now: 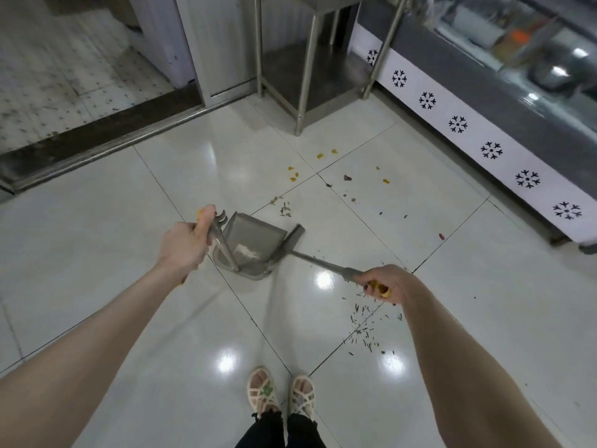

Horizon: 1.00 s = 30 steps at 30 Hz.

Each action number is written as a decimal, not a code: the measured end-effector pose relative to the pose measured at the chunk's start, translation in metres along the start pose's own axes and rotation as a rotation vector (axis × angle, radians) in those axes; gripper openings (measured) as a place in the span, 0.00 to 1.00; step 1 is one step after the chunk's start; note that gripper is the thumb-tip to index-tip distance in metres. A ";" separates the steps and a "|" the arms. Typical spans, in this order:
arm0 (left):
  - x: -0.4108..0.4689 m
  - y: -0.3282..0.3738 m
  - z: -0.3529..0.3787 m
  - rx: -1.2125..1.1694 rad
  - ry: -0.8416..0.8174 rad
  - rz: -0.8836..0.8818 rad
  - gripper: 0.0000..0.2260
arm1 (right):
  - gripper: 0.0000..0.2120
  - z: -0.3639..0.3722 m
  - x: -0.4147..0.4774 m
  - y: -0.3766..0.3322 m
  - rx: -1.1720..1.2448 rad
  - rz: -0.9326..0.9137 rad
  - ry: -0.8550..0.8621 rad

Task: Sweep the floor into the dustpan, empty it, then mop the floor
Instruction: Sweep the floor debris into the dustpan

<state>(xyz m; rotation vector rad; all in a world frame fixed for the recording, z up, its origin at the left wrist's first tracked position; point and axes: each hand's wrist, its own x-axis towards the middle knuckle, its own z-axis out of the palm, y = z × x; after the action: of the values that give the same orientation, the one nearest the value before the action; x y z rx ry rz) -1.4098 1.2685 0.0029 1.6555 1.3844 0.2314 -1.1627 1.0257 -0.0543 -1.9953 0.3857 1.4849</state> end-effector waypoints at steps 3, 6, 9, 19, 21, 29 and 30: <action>0.001 -0.002 0.002 -0.026 -0.005 -0.016 0.27 | 0.07 0.004 0.006 0.004 -0.004 -0.049 0.081; 0.001 -0.006 0.005 -0.049 -0.001 -0.019 0.28 | 0.06 0.011 0.016 0.012 -0.091 -0.038 0.152; 0.001 -0.006 0.008 -0.056 -0.010 -0.018 0.28 | 0.10 0.015 0.029 0.025 -0.260 -0.063 0.268; -0.011 0.005 0.037 -0.020 -0.021 -0.007 0.29 | 0.20 -0.029 0.014 0.078 -0.373 -0.049 0.397; -0.014 0.009 0.042 -0.011 -0.024 -0.007 0.29 | 0.19 -0.044 0.008 0.088 -0.401 -0.018 0.401; -0.015 0.019 0.033 -0.117 -0.005 -0.020 0.28 | 0.18 -0.072 -0.019 0.052 -0.397 -0.081 0.407; -0.014 0.020 0.030 -0.128 -0.006 -0.023 0.28 | 0.19 -0.070 -0.019 0.041 -0.357 -0.101 0.396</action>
<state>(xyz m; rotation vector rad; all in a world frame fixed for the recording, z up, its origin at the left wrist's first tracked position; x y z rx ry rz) -1.3816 1.2421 0.0062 1.5331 1.3556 0.2959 -1.1387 0.9483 -0.0362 -2.5621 0.1817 1.1521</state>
